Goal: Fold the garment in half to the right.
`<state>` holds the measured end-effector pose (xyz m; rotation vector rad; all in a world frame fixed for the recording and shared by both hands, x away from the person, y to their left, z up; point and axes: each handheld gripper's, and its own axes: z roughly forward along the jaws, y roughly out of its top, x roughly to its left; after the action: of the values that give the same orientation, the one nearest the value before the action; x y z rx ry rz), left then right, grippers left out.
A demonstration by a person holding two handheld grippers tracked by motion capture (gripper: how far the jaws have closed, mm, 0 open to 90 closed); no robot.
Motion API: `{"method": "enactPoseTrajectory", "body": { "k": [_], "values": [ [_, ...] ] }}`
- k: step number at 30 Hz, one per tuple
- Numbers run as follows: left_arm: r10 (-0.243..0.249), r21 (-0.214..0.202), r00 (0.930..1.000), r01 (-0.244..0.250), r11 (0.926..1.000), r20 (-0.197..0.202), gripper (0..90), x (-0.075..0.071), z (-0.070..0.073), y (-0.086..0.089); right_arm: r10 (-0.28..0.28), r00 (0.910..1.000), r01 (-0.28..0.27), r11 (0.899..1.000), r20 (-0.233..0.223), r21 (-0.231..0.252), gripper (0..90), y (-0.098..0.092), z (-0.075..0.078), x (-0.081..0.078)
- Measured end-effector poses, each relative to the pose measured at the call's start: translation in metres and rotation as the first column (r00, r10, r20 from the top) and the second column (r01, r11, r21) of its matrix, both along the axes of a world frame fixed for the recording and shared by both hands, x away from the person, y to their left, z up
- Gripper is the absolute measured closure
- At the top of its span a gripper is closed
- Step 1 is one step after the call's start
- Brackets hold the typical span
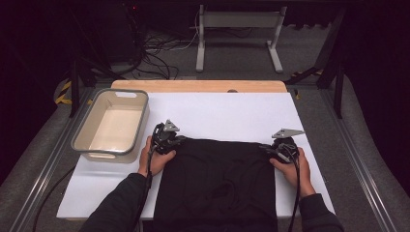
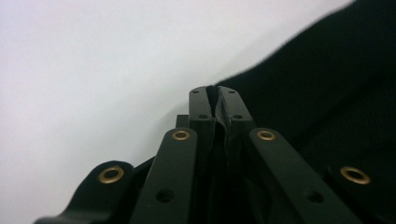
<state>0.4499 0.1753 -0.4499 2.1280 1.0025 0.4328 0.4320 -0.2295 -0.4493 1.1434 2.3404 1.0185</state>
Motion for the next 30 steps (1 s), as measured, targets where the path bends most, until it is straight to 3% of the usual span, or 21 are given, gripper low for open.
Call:
{"method": "enactPoseTrajectory", "body": {
  "k": [4,9,11,14,17,19,23,25,28,30],
  "values": [
    [0.054,-0.008,0.9963,-0.054,0.9985,0.066,86.3,0.008,0.015,-0.001,-0.045,0.9953,0.044,0.999,0.086,0.011,83.6,0.002,0.016,0.010],
    [0.113,-0.033,0.9883,-0.110,0.9934,0.103,86.3,0.026,0.035,0.001,-0.097,0.9835,0.092,0.995,0.153,0.042,83.7,-0.001,0.036,0.029],
    [0.132,-0.003,0.9819,-0.133,0.9911,0.135,86.3,0.032,0.040,-0.001,-0.119,0.9760,0.113,0.993,0.183,0.040,83.7,0.001,0.042,0.039],
    [0.161,-0.016,0.9776,-0.160,0.9869,0.135,86.3,0.043,0.044,0.000,-0.152,0.9655,0.141,0.988,0.212,0.063,83.6,0.001,0.048,0.052],
    [0.168,0.006,0.9766,-0.170,0.9854,0.135,86.2,0.051,0.045,-0.002,-0.166,0.9608,0.152,0.985,0.222,0.077,83.5,0.005,0.050,0.066],
    [0.188,0.005,0.9719,-0.190,0.9817,0.142,86.1,0.055,0.047,-0.002,-0.160,0.9596,0.150,0.987,0.232,0.060,83.3,0.009,0.051,0.072],
    [0.193,-0.007,0.9731,-0.194,0.9810,0.126,84.5,0.063,0.046,-0.002,-0.170,0.9546,0.166,0.985,0.245,0.034,81.8,0.019,0.050,0.082],
    [0.212,0.010,0.9696,-0.214,0.9767,0.123,79.6,0.067,0.045,-0.006,-0.174,0.9541,0.171,0.985,0.244,0.034,79.4,0.021,0.049,0.083],
    [0.232,0.005,0.9641,-0.235,0.9721,0.129,66.7,0.067,0.046,-0.010,-0.202,0.9395,0.203,0.979,0.277,0.026,64.4,0.021,0.050,0.082],
    [0.220,0.008,0.9675,-0.223,0.9749,0.124,59.5,0.065,0.047,-0.011,-0.215,0.9372,0.209,0.977,0.275,0.049,59.8,0.019,0.053,0.079]
  ]
}}
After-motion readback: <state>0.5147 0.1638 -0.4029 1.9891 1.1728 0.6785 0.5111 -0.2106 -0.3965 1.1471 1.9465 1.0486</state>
